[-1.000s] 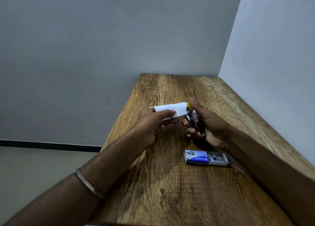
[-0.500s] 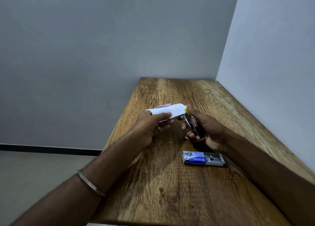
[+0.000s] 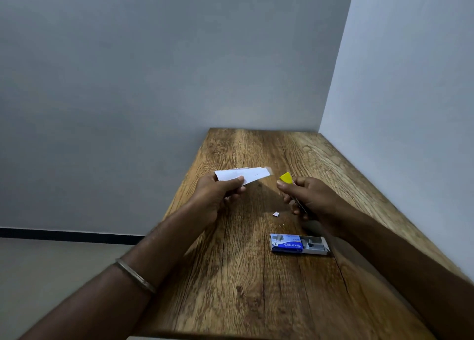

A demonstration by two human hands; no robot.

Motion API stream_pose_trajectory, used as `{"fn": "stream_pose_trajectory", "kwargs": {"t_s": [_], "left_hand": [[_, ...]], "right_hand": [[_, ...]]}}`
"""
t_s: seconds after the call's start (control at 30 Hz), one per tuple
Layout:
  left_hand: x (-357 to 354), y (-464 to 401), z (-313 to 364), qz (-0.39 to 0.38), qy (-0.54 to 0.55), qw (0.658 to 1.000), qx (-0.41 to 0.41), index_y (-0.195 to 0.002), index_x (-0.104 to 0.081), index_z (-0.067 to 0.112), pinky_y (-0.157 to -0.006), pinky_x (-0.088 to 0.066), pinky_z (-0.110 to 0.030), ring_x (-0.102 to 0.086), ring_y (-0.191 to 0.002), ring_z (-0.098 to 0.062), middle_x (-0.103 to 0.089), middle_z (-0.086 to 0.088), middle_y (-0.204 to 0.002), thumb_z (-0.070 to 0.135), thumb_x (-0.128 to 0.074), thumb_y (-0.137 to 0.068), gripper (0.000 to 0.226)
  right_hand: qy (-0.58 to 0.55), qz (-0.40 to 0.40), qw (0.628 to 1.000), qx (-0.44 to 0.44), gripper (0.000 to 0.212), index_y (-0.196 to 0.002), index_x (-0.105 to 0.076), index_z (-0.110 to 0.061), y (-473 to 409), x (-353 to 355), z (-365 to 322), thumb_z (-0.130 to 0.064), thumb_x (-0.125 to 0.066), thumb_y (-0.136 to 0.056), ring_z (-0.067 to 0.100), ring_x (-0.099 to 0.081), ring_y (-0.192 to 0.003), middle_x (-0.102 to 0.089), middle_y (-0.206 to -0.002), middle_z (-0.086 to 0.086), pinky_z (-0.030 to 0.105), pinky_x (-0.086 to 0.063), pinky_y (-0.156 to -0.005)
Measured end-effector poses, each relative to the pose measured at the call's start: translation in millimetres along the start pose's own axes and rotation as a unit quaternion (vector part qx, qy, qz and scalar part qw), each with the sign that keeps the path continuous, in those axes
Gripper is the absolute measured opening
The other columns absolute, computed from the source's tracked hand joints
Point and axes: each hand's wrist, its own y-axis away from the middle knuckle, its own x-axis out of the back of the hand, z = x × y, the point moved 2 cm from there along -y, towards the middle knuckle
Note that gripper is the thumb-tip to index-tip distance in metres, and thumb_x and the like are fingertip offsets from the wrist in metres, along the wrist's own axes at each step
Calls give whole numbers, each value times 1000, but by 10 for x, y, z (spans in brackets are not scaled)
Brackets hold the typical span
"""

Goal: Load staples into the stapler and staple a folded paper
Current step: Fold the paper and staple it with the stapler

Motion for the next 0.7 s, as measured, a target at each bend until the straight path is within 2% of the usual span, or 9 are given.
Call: {"fn": "stream_pose_trajectory", "kwargs": {"t_s": [0.13, 0.2, 0.27, 0.33, 0.37, 0.5, 0.63, 0.7], "left_hand": [[11, 5, 0, -3, 1, 1000, 0, -115, -61, -1, -45, -50, -18, -69, -57, -11, -74, -9, -71, 6, -77, -81, 38], [22, 5, -3, -6, -2, 1000, 0, -114, -61, 0, -45, -50, -18, -69, -57, -11, -74, -9, -72, 6, -76, -81, 37], [35, 4, -4, -4, -10, 1000, 2, -114, -62, 0, -44, -49, -18, -68, -55, -10, -74, -9, -72, 6, -76, -82, 35], [47, -5, -6, 0, -12, 1000, 6, -113, -63, 0, -43, -48, -17, -68, -55, -10, -74, -10, -73, 6, -77, -81, 35], [50, -10, -5, 2, -13, 1000, 7, -112, -63, 0, -44, -49, -17, -68, -56, -10, -74, -11, -74, 6, -77, -81, 35], [65, -39, -15, 4, -8, 1000, 5, -111, -64, 0, -47, -51, -18, -69, -59, -12, -74, -10, -73, 6, -77, -80, 34], [68, -49, -30, 3, -12, 1000, 7, -110, -63, 1, -48, -52, -18, -68, -59, -12, -75, -9, -72, 7, -78, -79, 35], [68, -46, -32, 0, -16, 1000, 7, -110, -63, 1, -47, -51, -18, -67, -57, -11, -75, -9, -71, 8, -78, -80, 35]], "right_hand": [[56, 17, 998, -6, 20, -84, -63, -15, -13, -37, 7, -32, -63, -94, 8, -53, -47, -60, -70, -1, 21, -39, -42], [104, 24, 994, 17, 15, -88, -66, -17, 10, -42, 5, -28, -60, -96, 7, -56, -52, -64, -71, -3, 25, -42, -48], [218, 44, 973, 60, 14, -99, -68, -20, 34, -20, 3, -32, -62, -95, 10, -65, -71, -71, -83, -4, 32, -51, -63], [339, 64, 935, 87, 24, -106, -68, -15, 38, 1, 13, -35, -64, -93, 19, -64, -93, -68, -100, 3, 38, -50, -80], [365, 68, 924, 93, 27, -107, -68, -14, 46, 8, 19, -37, -65, -92, 20, -62, -97, -65, -105, 4, 37, -49, -83], [394, 49, 910, 118, 32, -110, -69, -15, 70, 2, 41, -39, -69, -90, 20, -60, -99, -64, -107, 4, 38, -50, -86], [432, 41, 890, 140, 26, -103, -68, -16, 63, -3, 30, -39, -68, -90, 17, -57, -90, -60, -96, 0, 34, -45, -74], [449, 29, 880, 150, 24, -105, -67, -19, 74, -14, 47, -38, -68, -91, 15, -54, -89, -56, -94, -4, 32, -43, -73]]}}
